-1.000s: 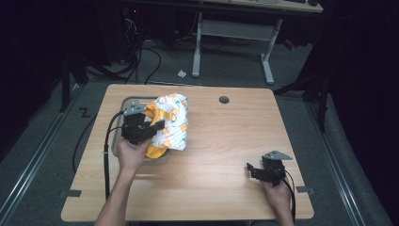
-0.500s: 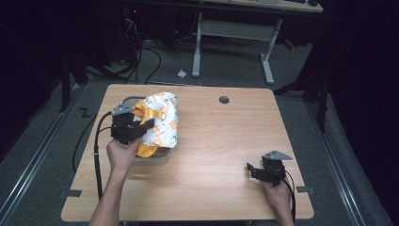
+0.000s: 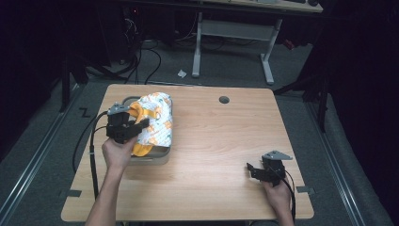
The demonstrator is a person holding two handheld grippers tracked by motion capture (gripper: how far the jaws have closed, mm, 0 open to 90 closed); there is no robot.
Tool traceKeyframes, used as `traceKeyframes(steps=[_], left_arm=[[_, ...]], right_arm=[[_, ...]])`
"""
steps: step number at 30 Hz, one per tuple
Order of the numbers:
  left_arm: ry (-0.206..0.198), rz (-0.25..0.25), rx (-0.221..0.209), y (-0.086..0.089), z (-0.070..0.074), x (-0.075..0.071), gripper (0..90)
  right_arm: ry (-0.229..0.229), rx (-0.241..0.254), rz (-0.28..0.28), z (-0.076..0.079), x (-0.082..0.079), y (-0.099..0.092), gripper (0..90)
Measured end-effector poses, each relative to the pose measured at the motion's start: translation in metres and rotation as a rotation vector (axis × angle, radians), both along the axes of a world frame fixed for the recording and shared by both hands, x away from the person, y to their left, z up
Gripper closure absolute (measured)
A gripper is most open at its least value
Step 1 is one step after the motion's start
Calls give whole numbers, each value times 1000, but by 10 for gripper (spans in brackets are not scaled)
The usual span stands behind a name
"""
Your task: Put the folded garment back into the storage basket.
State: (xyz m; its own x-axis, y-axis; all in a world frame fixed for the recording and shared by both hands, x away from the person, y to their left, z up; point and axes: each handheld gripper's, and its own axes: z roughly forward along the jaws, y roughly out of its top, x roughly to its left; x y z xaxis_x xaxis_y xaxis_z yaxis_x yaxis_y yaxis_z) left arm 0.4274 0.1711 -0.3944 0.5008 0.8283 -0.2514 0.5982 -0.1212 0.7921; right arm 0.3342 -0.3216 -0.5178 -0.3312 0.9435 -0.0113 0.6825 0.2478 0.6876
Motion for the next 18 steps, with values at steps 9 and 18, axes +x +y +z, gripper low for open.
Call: traceKeyframes(steps=[9,18], left_arm=[[30,18,46,3,-10,10,779],[71,37,63,4,-25,17,770]], right_arm=[[0,0,0,0,0,0,263],[-1,-2,1,0,0,0,262]])
